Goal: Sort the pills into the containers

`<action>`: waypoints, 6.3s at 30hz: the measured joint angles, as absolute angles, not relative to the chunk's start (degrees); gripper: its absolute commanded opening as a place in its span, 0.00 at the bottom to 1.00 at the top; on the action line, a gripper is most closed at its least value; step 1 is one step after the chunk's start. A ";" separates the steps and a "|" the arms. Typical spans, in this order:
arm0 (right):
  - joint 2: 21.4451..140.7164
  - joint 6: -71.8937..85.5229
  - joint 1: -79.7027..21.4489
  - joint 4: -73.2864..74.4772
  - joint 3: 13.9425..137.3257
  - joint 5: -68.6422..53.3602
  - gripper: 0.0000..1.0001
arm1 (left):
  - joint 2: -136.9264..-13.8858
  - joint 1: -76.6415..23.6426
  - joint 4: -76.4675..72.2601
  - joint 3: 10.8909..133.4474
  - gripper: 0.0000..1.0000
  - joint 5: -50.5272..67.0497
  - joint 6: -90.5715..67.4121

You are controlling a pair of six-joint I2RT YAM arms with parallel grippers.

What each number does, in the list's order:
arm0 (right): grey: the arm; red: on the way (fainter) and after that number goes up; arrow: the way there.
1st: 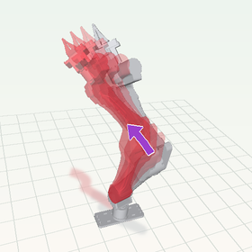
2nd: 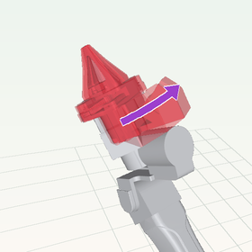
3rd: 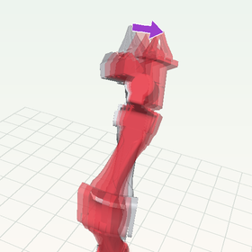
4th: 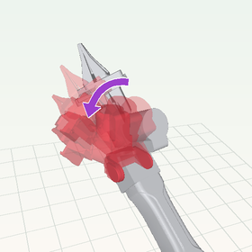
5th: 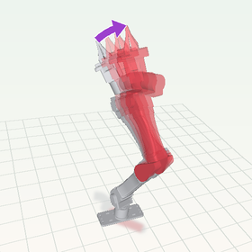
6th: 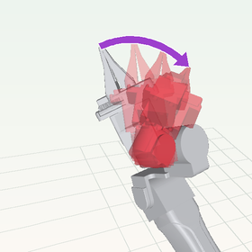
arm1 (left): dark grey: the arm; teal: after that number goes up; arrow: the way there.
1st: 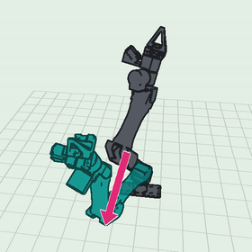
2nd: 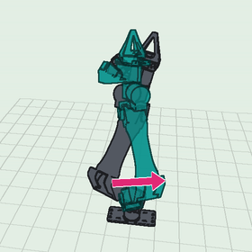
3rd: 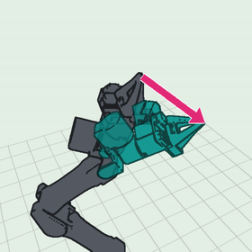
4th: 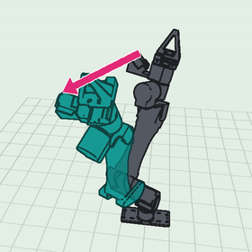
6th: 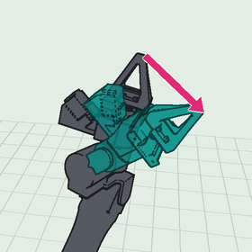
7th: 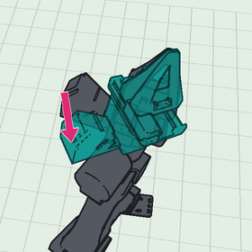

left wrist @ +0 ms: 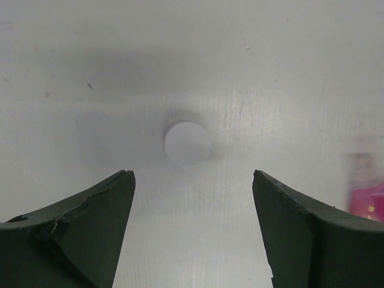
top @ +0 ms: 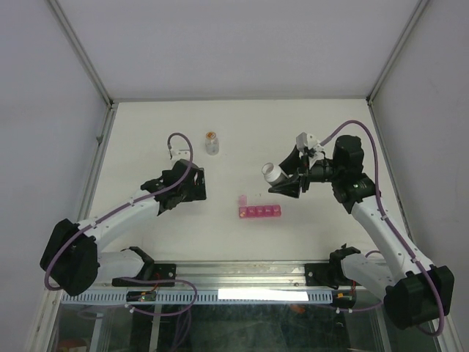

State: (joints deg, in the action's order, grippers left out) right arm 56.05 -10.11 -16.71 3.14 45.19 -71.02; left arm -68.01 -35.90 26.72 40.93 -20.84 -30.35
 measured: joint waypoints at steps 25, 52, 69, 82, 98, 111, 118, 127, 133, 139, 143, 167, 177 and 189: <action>57.63 -8.62 -16.69 2.96 45.19 -72.95 0.00 | -87.31 -35.90 29.67 47.77 0.58 -20.95 -27.16; 58.17 -8.86 -16.69 2.66 44.58 -72.93 0.00 | -85.34 -36.05 29.12 48.58 0.24 -17.19 -26.68; 55.44 -33.56 -16.08 23.70 45.65 -66.72 0.10 | -60.14 -37.21 -19.16 28.86 0.23 27.73 -38.00; 56.38 -40.36 -22.98 29.50 45.74 -56.10 0.03 | -68.25 -38.06 -44.18 27.24 0.22 35.62 -47.33; 60.60 -40.18 -31.18 29.80 46.76 -44.16 0.01 | -68.27 -44.36 -32.86 30.41 0.22 23.97 -43.59; 61.36 -40.18 -31.99 30.92 47.35 -42.04 0.00 | -69.45 -45.82 -26.98 33.32 0.22 22.72 -42.26; 61.73 -40.01 -32.40 31.33 47.37 -42.00 0.00 | -70.28 -46.06 -26.98 33.41 0.20 24.84 -41.28; 61.73 -40.03 -32.34 32.86 47.37 -42.19 0.00 | -71.33 -46.35 -22.74 36.05 0.16 26.24 -38.87; 62.19 -37.15 -30.22 35.81 47.42 -45.50 0.00 | -72.82 -48.64 -20.58 37.91 0.12 25.85 -31.59; 62.35 -34.83 -28.12 37.39 47.42 -50.06 0.00 | -73.49 -49.06 -22.79 38.17 0.14 29.45 -21.21; 62.30 -35.22 -27.97 38.68 47.40 -52.14 0.00 | -73.49 -49.06 -20.64 39.62 0.16 34.48 -8.95; 61.12 -38.57 -27.92 33.23 47.35 -57.19 0.00 | -57.45 -49.54 -29.39 25.85 0.99 32.25 -4.10; 61.14 -39.68 -27.33 33.23 47.35 -57.84 0.00 | -47.53 -49.47 -38.98 13.52 0.87 13.87 -33.43; 61.23 -40.18 -27.27 33.17 47.35 -57.63 0.00 | -54.41 -54.33 -18.59 33.15 0.81 4.21 -40.95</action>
